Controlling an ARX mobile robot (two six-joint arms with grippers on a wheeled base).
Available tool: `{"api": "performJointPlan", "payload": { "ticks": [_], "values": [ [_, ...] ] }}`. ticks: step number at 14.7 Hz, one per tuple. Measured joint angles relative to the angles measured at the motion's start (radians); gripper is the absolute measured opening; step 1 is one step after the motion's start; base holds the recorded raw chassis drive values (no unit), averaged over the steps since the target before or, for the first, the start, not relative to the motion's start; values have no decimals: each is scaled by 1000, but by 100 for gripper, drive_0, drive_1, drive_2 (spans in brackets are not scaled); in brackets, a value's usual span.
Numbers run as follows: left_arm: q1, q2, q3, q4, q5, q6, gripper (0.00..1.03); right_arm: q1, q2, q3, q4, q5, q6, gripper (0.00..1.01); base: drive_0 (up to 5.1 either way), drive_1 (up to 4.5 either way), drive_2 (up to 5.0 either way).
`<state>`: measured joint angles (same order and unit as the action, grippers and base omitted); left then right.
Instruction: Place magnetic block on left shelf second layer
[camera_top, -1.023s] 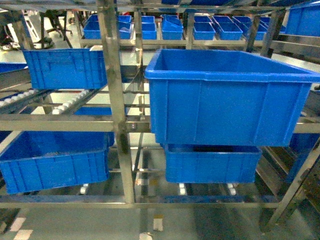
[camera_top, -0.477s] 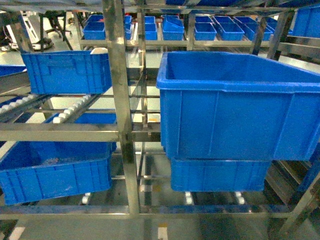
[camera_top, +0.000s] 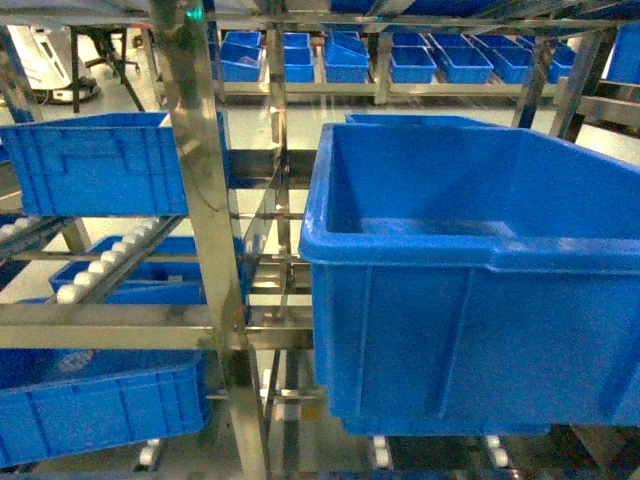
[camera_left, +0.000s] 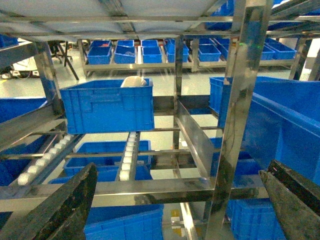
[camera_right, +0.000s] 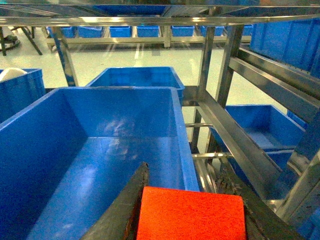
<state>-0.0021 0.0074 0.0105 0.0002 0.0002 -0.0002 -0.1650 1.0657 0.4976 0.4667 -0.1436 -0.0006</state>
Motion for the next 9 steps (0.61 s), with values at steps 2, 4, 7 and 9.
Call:
{"api": "performJointPlan", "payload": {
  "ticks": [2,4,7,9],
  "values": [
    [0,0,0,-3,-2,0,98,0,-2,0,6,0,0,34,4,436,-428],
    [0,0,0,-4,0,0,98,0,9,0,-3,0,0,34,0,0,0],
    [0,0,0,-4,-1,0,98,0,8,1,-15,-5,4,34,0,0,0],
    [0,0,0,-4,-1,0,98,22,23,19,-97,-23,40,34,0,0,0]
  ]
}}
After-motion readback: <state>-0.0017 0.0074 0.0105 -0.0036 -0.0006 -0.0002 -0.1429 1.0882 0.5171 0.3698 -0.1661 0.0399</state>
